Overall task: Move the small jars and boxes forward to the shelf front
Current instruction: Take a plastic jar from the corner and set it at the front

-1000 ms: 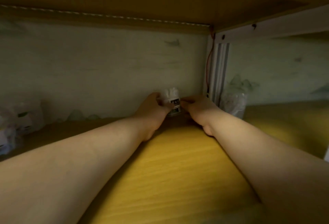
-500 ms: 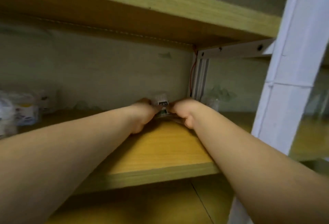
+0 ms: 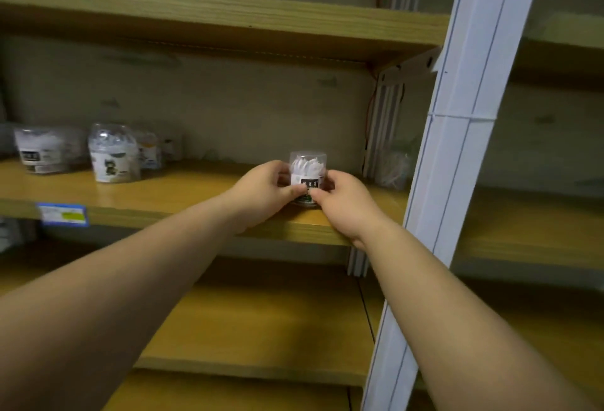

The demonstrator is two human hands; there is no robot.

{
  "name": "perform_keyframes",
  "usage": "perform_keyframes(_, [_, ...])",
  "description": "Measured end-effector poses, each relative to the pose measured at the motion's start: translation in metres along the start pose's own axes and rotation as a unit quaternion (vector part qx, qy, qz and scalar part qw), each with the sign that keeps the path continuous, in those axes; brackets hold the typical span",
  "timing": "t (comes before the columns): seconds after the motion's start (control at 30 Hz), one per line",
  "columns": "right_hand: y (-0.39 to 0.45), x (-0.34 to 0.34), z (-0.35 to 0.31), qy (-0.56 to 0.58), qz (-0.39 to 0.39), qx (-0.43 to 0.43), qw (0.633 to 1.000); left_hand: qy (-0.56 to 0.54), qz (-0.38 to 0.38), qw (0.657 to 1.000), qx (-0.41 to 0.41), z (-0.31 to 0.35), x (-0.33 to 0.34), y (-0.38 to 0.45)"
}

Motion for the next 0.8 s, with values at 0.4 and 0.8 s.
perform_keyframes(0.4, [0.004, 0.004, -0.003, -0.099, 0.056, -0.027, 0.993, 0.07, 0.006, 0.998, -0.002, -0.005, 0.003, 0.005])
perform_keyframes(0.8, [-0.025, 0.015, -0.05, -0.036, 0.013, -0.042, 0.998, 0.048, 0.016, 0.999, -0.012, -0.01, -0.045, -0.029])
Point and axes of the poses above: each hand's wrist, its own y-axis towards the middle knuckle, its own x-axis out of the palm, z = x × y, the point moved 5 cm from there along y, towards the middle knuckle, and after that the axes turned 13 degrees about -y, right-handed, at the moved point
